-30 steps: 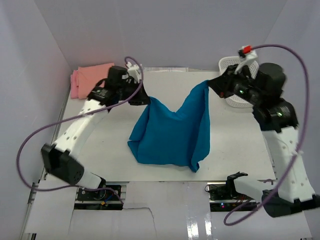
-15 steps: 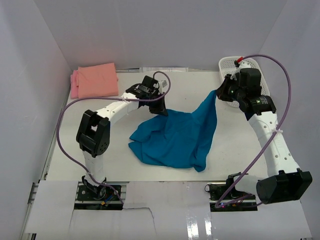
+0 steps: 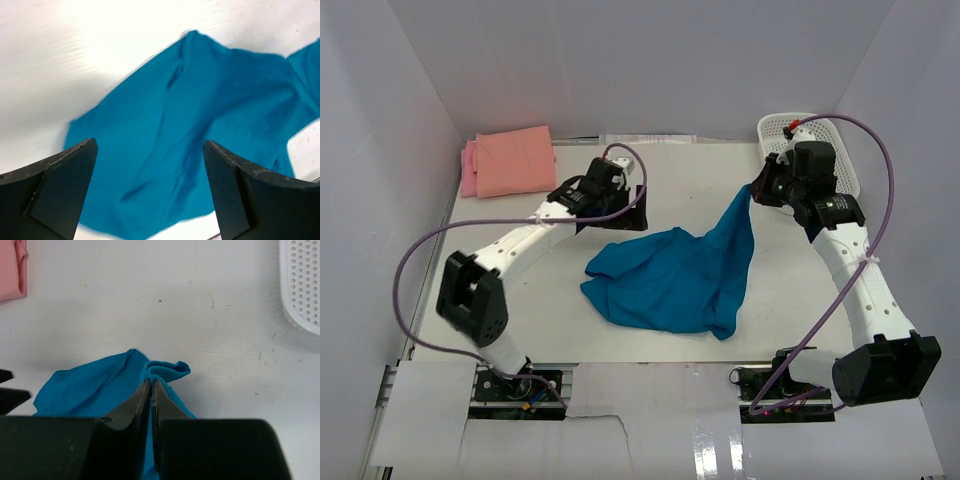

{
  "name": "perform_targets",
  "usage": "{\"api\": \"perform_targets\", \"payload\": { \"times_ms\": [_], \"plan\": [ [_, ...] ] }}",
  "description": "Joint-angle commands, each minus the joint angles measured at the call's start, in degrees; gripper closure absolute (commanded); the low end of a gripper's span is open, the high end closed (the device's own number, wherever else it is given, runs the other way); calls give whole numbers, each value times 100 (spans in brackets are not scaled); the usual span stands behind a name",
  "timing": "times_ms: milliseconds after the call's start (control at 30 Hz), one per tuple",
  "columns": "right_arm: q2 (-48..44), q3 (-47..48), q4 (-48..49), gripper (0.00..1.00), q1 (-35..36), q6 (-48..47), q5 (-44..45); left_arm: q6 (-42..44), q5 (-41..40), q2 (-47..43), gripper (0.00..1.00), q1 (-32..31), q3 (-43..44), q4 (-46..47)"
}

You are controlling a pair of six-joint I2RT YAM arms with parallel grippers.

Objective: Fold and stack the t-shirts
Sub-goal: Flatten out the tshirt

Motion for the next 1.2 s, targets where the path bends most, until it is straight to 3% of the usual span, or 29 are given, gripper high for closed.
{"api": "perform_targets", "payload": {
  "times_ms": [0, 67, 300, 333, 433, 467, 533, 767, 900, 1167],
  "plan": [
    [-86, -120, 425, 92, -14, -109, -146, 362, -819, -1547, 2, -8, -407, -168],
    [-87, -199, 495, 92, -14, -109, -198, 415, -845, -2021, 2, -8, -679, -361],
    [-60, -296, 601, 92, -14, -74, -322, 547, -1126, -2322, 7, -17, -1242, -784],
    [-43, -305, 601, 92, -14, -74, -322, 617, -1083, -2314, 21, -17, -1287, -749],
    [-43, -375, 653, 92, -14, -74, -339, 749, -1135, -2217, 50, -17, -1410, -705],
    [-34, -393, 662, 92, -14, -65, -365, 775, -1239, -2191, 71, -17, -1419, -696],
    [-34, -428, 689, 92, -14, -65, -374, 846, -1258, -2050, 78, -17, -1437, -669],
    [-60, -490, 715, 92, -14, -74, -410, 908, -881, -1497, 71, -26, -1533, -494],
    [-43, -542, 750, 92, -14, -82, -427, 846, -643, -1224, 43, -43, -1621, -414],
    [-25, -648, 838, 92, -14, -91, -462, 925, -511, -952, 41, -131, -1674, -414]
  ]
}}
